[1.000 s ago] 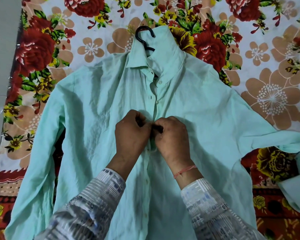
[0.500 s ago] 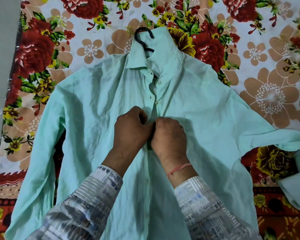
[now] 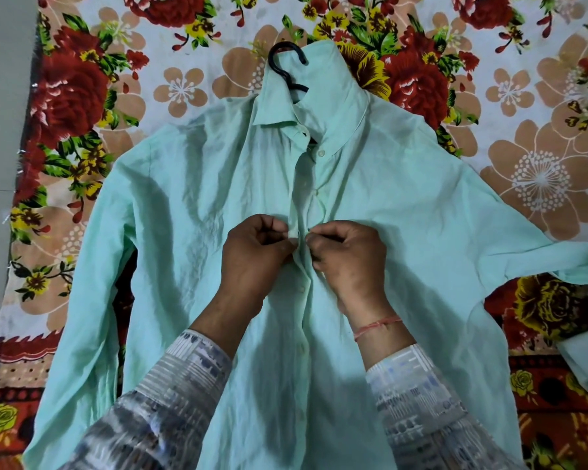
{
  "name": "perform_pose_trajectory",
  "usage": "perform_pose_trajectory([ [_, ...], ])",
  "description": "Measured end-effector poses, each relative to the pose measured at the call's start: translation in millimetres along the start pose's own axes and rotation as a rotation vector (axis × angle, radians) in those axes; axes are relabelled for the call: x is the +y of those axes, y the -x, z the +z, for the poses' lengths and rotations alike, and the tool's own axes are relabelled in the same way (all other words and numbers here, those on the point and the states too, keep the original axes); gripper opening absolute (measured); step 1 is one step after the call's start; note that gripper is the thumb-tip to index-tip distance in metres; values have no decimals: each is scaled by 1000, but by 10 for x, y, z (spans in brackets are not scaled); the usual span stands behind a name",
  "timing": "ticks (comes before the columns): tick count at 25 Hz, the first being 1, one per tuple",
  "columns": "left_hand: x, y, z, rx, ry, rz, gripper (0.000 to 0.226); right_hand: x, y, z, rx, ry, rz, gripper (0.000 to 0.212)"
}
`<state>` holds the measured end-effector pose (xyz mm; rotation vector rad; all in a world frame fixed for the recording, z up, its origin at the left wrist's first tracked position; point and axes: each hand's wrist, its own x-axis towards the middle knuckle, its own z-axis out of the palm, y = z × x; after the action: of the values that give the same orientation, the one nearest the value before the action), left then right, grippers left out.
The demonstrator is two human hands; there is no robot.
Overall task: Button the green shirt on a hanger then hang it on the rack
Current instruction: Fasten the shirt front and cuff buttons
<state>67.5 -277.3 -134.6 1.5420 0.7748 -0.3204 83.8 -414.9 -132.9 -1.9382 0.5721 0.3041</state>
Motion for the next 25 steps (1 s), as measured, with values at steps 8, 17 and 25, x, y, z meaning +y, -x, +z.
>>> perform_pose_trajectory([
  [8, -14, -49, -42, -74, 23, 46, 16, -104, -23, 0, -72, -42, 76, 13],
  [17, -20, -56, -34, -70, -43, 86, 26, -148, -72, -42, -213, 139, -46, 22],
  [25, -11, -35, 40, -14, -204, 141, 15, 56, -133, 43, -143, 41, -32, 13],
])
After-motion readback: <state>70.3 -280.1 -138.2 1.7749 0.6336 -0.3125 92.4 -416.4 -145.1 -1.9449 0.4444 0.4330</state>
